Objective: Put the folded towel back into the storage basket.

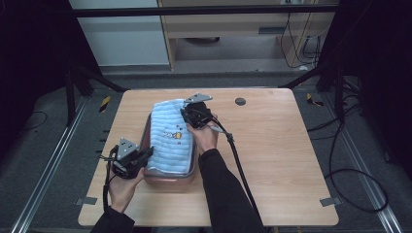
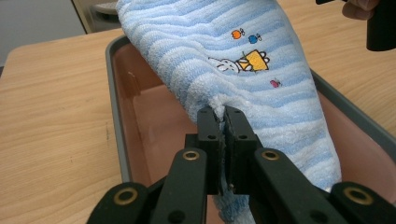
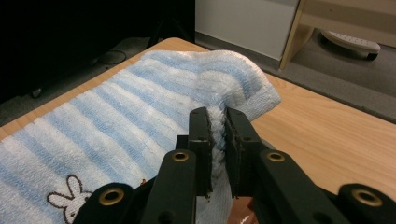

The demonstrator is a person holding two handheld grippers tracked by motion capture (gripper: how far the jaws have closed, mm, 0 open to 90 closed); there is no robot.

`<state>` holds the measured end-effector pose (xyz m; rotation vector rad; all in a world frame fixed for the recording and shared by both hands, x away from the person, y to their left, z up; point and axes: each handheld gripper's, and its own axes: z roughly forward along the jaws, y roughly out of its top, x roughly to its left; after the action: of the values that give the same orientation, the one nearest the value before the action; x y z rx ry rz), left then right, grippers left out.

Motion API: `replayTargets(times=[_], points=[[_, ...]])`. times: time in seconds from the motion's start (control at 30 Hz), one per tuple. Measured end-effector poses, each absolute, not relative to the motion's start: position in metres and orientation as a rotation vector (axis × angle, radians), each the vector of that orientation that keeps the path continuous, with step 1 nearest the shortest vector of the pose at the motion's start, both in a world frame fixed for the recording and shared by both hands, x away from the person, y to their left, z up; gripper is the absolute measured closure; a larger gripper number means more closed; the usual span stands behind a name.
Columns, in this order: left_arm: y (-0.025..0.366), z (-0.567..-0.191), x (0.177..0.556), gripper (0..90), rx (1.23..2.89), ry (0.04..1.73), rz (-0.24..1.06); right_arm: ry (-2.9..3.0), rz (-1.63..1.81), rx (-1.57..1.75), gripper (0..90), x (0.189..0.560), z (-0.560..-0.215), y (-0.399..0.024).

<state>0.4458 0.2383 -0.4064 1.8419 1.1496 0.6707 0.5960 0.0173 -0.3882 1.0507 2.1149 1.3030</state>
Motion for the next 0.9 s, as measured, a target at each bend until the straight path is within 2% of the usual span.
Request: replayTargets(times=[0.53, 0.67, 0.9], points=[[0.238, -0.420, 0.451, 85.3, 1.886, 1.192, 0.632, 2.162, 1.259, 1.097, 79.7, 0.600, -0.413, 0.014], [0.240, -0.425, 0.455, 79.9, 1.891, 1.229, 0.623, 2.186, 1.214, 1.105, 73.4, 0.600, -0.418, 0.016], [0.248, -0.414, 0.451, 74.2, 1.824, 1.214, 0.655, 2.138, 1.239, 1.104, 70.7, 0.596, -0.412, 0.007]])
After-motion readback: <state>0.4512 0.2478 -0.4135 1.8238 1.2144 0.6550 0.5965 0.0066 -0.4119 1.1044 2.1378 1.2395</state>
